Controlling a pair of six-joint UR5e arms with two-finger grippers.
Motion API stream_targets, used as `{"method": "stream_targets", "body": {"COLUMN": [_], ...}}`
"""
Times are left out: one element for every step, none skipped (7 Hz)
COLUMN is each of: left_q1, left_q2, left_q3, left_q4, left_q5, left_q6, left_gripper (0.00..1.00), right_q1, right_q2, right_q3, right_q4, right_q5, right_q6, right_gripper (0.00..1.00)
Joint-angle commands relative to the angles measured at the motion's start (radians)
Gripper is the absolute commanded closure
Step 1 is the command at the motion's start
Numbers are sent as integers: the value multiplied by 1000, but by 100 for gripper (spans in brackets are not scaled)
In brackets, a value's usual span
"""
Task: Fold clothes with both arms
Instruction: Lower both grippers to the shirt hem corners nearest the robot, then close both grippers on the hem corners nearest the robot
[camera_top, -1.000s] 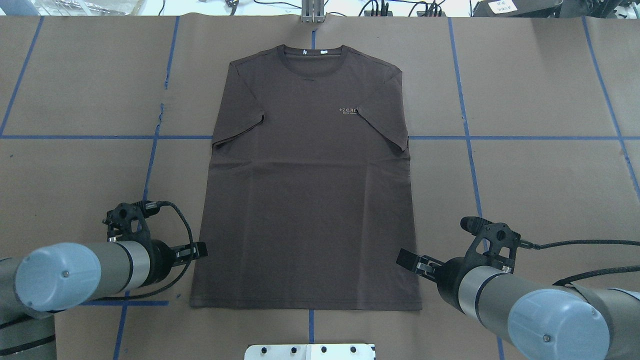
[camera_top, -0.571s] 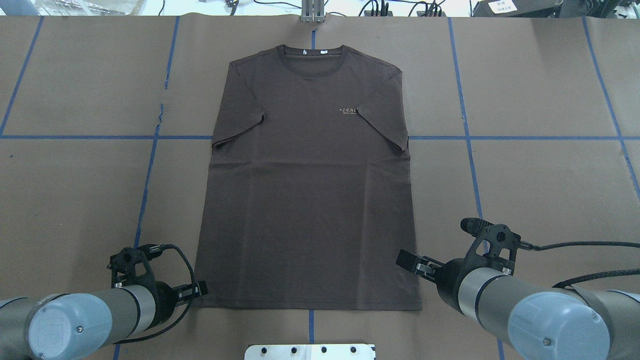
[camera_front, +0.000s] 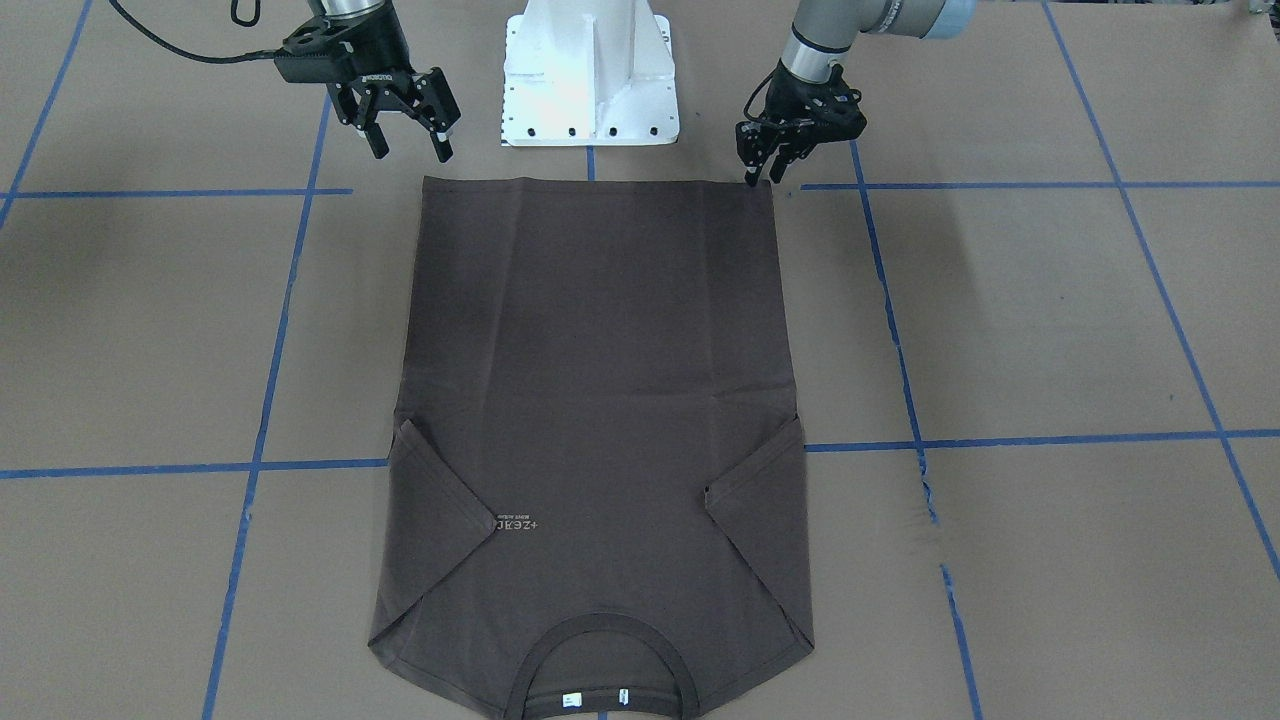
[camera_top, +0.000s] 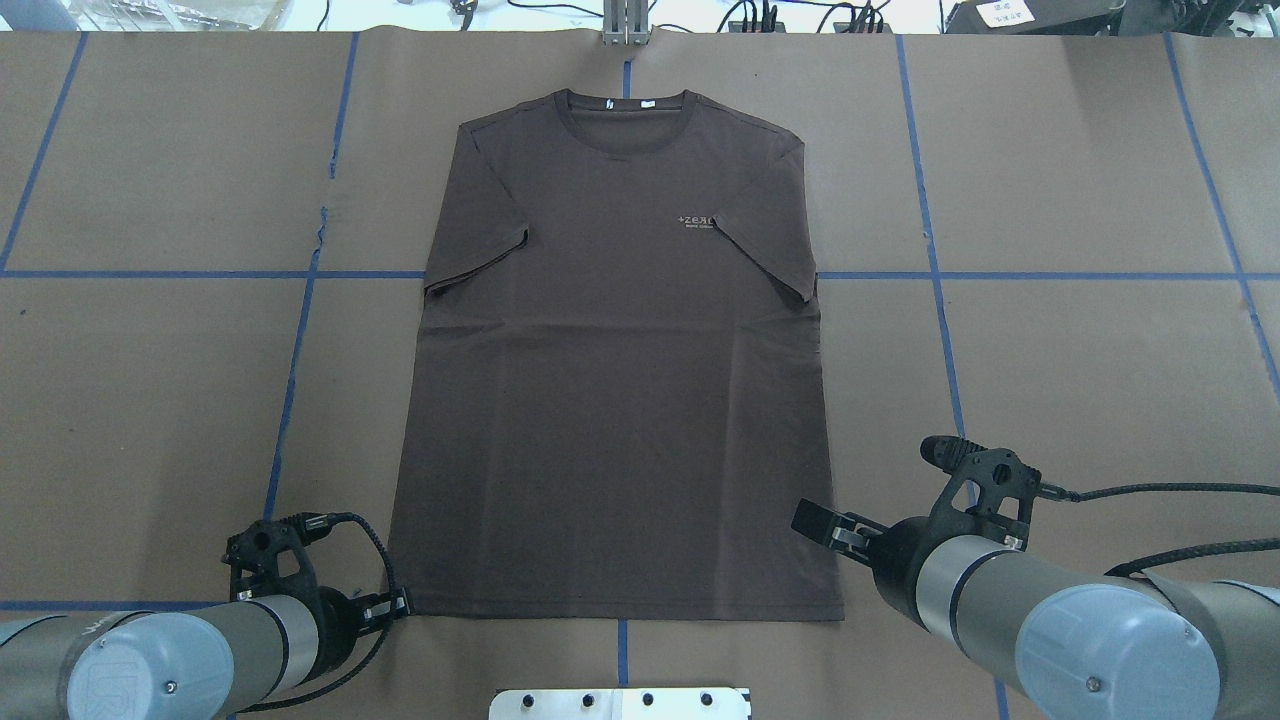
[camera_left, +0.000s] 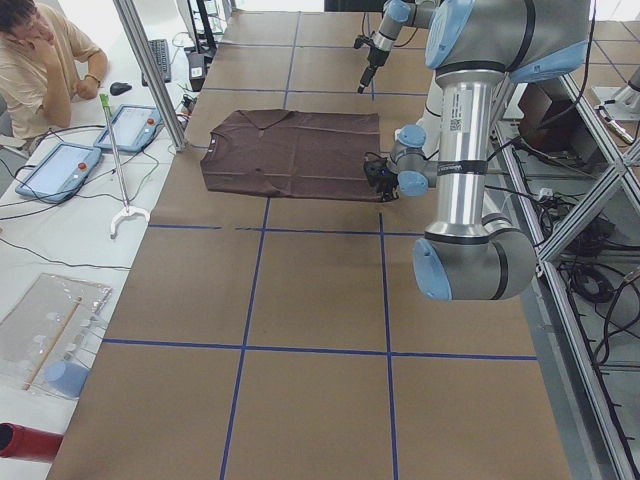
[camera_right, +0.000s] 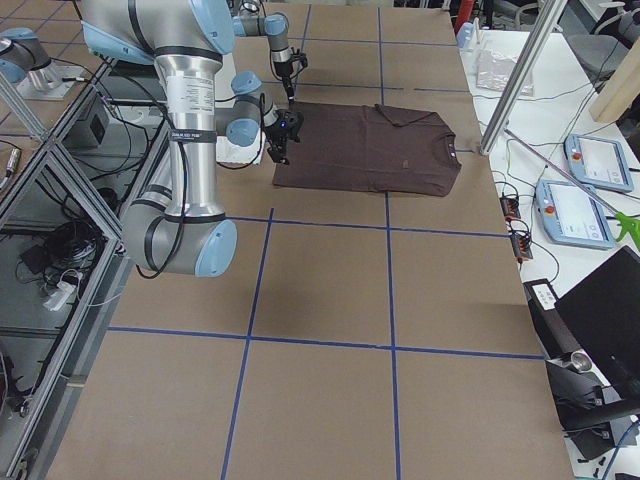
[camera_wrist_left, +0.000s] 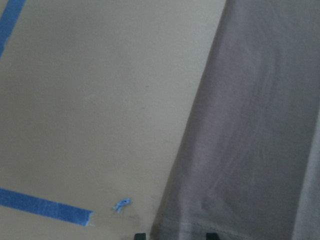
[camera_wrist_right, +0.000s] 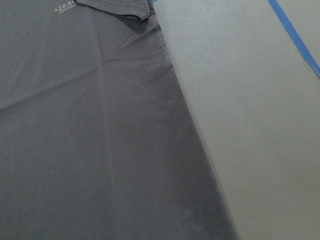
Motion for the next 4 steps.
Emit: {"method": "stream_targets", "body": {"left_q1": [1, 1, 2, 2], "left_q2": [-6, -6, -6, -7], "left_q3": [1, 1, 4, 7], "left_q4": [12, 12, 12, 14], "left_q5": [-6, -7, -7, -7], "left_q6": [6, 9, 10, 12], "left_gripper": [53, 53, 53, 53], "right_q1": [0, 0, 0, 0], "right_q2": [1, 2, 2, 2], "right_q3": [0, 0, 2, 2], "right_q4": [0, 0, 0, 0], "right_q5": [0, 0, -2, 0], "right_q6": [0, 0, 0, 0], "right_gripper": [0, 0, 0, 0]}}
